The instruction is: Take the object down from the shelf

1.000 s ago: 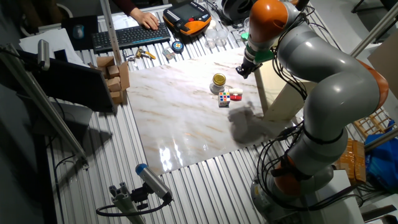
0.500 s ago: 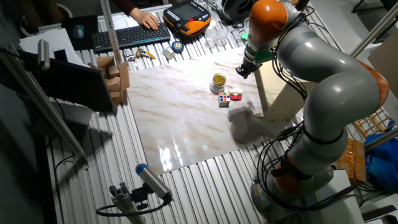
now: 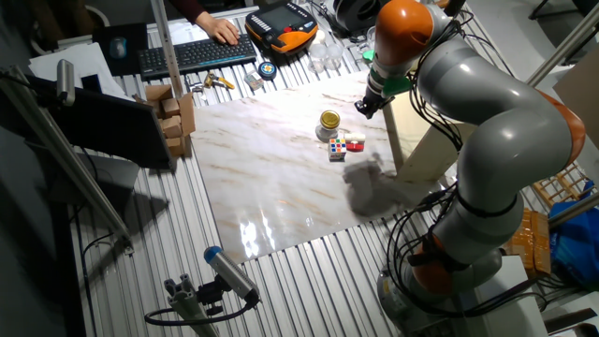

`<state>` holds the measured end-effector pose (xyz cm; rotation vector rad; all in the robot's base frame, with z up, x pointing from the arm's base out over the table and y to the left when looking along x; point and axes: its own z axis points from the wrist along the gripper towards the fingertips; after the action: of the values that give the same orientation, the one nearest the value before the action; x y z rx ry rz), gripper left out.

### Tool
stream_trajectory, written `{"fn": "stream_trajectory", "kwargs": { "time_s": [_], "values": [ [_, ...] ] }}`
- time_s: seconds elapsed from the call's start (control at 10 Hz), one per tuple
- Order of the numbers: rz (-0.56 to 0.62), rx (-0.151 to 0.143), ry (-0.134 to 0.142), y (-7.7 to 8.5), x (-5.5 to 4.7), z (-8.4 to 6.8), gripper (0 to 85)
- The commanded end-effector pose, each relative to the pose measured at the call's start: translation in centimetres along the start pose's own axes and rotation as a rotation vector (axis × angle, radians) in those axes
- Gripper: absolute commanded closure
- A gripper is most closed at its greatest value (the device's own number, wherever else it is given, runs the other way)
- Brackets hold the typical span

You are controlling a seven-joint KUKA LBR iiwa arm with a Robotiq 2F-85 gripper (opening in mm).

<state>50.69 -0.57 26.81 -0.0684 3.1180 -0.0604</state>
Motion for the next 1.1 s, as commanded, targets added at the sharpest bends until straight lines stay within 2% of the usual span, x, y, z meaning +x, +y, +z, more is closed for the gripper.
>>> {"fn": "stream_trajectory", "kwargs": {
  "time_s": [0.0,1.0],
  "values": [
    [0.000,0.000,0.000,-0.02,0.00,-0.01,85.0],
    [0.003,-0.004,-0.002,0.00,0.18,0.47,85.0]
  ]
}}
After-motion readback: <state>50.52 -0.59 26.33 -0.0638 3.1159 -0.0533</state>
